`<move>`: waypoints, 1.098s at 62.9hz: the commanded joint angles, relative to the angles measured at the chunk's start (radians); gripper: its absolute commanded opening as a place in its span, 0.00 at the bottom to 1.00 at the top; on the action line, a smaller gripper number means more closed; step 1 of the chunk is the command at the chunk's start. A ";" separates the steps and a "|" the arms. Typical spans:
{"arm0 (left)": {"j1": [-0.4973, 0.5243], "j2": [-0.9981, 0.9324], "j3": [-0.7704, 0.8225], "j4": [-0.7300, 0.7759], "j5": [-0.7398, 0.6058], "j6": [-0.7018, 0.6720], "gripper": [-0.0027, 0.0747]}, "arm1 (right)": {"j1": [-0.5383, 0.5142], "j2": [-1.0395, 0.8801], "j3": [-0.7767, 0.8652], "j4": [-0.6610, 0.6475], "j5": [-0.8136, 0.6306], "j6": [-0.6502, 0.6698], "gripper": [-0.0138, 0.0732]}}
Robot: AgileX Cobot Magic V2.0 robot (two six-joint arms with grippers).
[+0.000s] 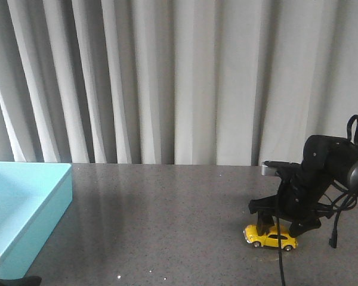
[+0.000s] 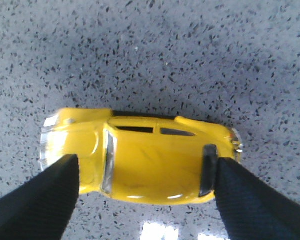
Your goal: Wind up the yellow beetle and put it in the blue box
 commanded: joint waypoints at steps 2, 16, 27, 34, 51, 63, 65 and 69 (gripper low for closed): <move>-0.007 -0.005 -0.032 -0.007 -0.055 -0.002 0.71 | -0.004 -0.032 -0.026 0.026 -0.024 -0.003 0.80; -0.007 -0.005 -0.032 -0.007 -0.055 -0.002 0.71 | -0.004 -0.018 -0.026 0.027 -0.019 0.012 0.80; -0.007 -0.005 -0.032 -0.007 -0.054 -0.002 0.71 | -0.025 -0.015 -0.025 0.028 0.002 0.012 0.80; -0.007 -0.005 -0.032 -0.007 -0.054 -0.002 0.71 | -0.065 -0.015 -0.025 0.032 0.023 0.001 0.80; -0.007 -0.005 -0.032 -0.007 -0.053 -0.002 0.71 | -0.180 -0.015 -0.025 0.032 0.044 -0.084 0.80; -0.007 -0.005 -0.032 0.001 -0.024 -0.002 0.71 | -0.265 -0.015 -0.025 0.035 0.049 -0.200 0.80; -0.007 -0.005 -0.032 0.001 -0.017 -0.002 0.71 | -0.276 -0.015 -0.025 0.035 0.049 -0.214 0.80; -0.007 -0.005 -0.032 0.001 -0.010 -0.002 0.71 | -0.299 -0.015 -0.025 0.041 0.049 -0.229 0.80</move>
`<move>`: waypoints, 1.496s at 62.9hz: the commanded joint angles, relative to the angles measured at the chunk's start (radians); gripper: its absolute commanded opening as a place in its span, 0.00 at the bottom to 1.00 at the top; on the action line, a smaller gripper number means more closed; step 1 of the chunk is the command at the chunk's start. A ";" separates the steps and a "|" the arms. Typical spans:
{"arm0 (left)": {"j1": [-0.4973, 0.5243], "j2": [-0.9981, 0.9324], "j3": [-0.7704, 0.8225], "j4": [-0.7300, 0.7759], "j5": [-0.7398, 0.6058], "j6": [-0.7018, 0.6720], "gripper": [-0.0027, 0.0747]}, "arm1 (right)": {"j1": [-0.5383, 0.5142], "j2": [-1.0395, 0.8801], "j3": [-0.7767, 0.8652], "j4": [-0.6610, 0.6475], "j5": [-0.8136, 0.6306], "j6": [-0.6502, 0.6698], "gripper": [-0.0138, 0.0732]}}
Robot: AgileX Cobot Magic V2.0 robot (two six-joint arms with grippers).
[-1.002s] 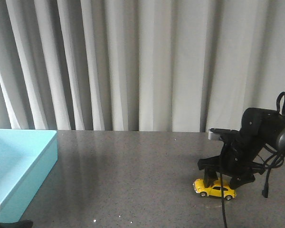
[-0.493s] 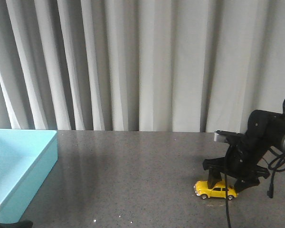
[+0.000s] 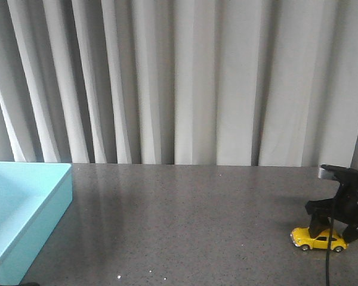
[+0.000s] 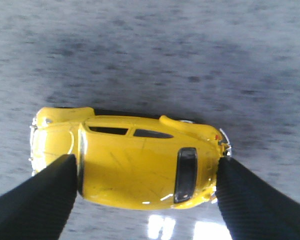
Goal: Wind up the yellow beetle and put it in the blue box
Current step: 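Release the car from the right gripper and raise the gripper, then move the left gripper down over the car beside the blue box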
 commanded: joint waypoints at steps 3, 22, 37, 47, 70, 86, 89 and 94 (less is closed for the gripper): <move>-0.007 -0.005 -0.032 -0.003 -0.041 -0.004 0.71 | -0.053 -0.043 -0.016 -0.007 0.002 -0.050 0.80; -0.007 -0.005 -0.032 -0.003 -0.042 -0.004 0.71 | -0.079 -0.059 -0.020 0.095 -0.009 -0.114 0.80; -0.007 -0.005 -0.032 -0.003 -0.042 -0.004 0.71 | -0.078 -0.204 -0.020 0.117 0.030 -0.111 0.80; -0.007 -0.005 -0.032 -0.004 -0.044 -0.004 0.71 | -0.078 -0.343 -0.015 0.197 0.070 -0.108 0.80; -0.007 -0.005 -0.032 -0.004 -0.050 -0.004 0.71 | 0.165 -0.667 -0.015 0.009 0.070 0.015 0.80; -0.007 -0.005 -0.032 -0.004 -0.050 -0.004 0.71 | 0.446 -0.765 -0.015 -0.160 0.070 0.140 0.80; -0.007 -0.005 -0.032 -0.004 -0.050 -0.004 0.71 | 0.486 -0.772 -0.015 -0.182 0.070 0.160 0.80; -0.007 -0.005 -0.032 -0.002 -0.050 -0.004 0.71 | 0.533 -0.776 -0.015 -0.208 0.070 0.194 0.80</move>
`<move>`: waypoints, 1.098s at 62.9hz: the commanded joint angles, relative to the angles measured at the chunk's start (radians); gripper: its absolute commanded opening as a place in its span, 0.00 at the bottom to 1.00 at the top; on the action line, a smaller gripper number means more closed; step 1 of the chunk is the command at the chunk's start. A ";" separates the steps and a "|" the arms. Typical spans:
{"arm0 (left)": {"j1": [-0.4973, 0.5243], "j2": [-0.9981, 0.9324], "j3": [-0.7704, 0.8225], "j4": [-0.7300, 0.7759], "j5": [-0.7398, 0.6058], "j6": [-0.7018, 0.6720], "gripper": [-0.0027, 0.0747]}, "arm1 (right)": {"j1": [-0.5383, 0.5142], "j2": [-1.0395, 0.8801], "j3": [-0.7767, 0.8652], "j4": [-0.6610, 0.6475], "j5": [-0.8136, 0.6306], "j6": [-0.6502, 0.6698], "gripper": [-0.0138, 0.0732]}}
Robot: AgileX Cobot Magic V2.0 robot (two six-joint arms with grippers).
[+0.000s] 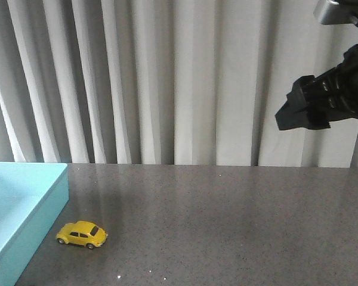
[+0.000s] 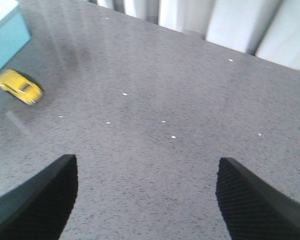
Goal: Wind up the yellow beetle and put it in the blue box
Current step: 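Move the left gripper down over the car beside the blue box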
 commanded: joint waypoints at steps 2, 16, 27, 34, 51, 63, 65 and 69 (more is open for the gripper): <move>-0.007 -0.005 -0.032 -0.004 -0.067 -0.004 0.71 | 0.061 -0.035 -0.014 -0.050 0.017 0.052 0.80; -0.007 -0.005 -0.032 0.019 -0.067 -0.003 0.71 | 0.098 -0.120 0.270 -0.052 -0.110 0.074 0.80; -0.007 -0.005 -0.032 0.020 -0.072 0.008 0.71 | 0.098 -0.255 0.562 -0.053 -0.287 0.121 0.80; -0.007 0.005 -0.037 0.020 -0.085 0.043 0.71 | 0.098 -0.341 0.737 -0.041 -0.391 0.133 0.80; -0.006 0.254 -0.237 0.074 -0.040 0.057 0.71 | 0.098 -0.502 1.003 -0.027 -0.540 0.133 0.80; 0.031 0.509 -0.497 0.122 0.095 0.081 0.71 | 0.098 -0.520 1.047 -0.027 -0.486 0.133 0.80; 0.038 0.546 -0.537 0.114 0.117 0.100 0.71 | 0.098 -0.520 1.048 -0.027 -0.476 0.133 0.80; 0.049 0.636 -0.629 0.101 0.170 0.161 0.71 | 0.098 -0.520 1.048 -0.027 -0.462 0.133 0.80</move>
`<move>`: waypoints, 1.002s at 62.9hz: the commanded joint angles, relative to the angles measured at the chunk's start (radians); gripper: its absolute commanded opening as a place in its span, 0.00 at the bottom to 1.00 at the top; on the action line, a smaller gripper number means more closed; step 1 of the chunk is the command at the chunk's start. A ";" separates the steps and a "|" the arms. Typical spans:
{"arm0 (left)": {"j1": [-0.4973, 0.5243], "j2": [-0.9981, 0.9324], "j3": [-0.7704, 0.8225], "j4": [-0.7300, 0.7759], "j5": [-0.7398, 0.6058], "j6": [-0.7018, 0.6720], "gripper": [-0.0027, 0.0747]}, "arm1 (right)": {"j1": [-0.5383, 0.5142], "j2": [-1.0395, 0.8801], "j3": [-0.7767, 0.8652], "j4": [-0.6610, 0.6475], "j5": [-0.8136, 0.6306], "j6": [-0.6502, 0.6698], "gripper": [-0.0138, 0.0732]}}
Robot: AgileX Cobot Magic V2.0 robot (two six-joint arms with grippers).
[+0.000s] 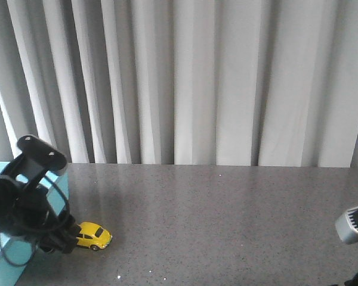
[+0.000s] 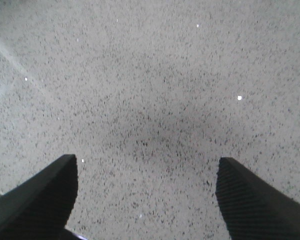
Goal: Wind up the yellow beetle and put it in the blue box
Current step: 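Move the left gripper down over the car beside the blue box, then close the left gripper on the car and lift it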
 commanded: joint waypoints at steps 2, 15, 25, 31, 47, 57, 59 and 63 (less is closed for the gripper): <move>0.022 0.109 -0.183 -0.025 0.061 0.095 0.71 | 0.000 -0.012 -0.024 0.000 -0.029 -0.001 0.80; 0.061 0.342 -0.455 -0.088 0.281 0.319 0.76 | 0.000 -0.012 -0.024 0.000 -0.029 -0.001 0.80; 0.071 0.490 -0.607 -0.087 0.380 0.456 0.77 | 0.000 -0.012 -0.024 0.000 -0.029 -0.001 0.80; 0.081 0.552 -0.667 -0.086 0.398 0.489 0.77 | 0.000 -0.012 -0.024 0.000 -0.029 -0.001 0.80; 0.111 0.692 -0.804 -0.115 0.478 0.549 0.77 | 0.000 -0.012 -0.024 0.000 -0.029 -0.001 0.80; 0.130 0.755 -0.854 -0.139 0.478 0.585 0.77 | 0.000 -0.012 -0.024 0.000 -0.029 -0.001 0.80; 0.130 0.759 -0.862 -0.140 0.476 0.593 0.77 | 0.000 -0.012 -0.024 0.000 -0.029 -0.001 0.80; 0.131 0.772 -0.864 -0.138 0.471 0.610 0.77 | 0.000 -0.012 -0.024 0.000 -0.029 -0.001 0.80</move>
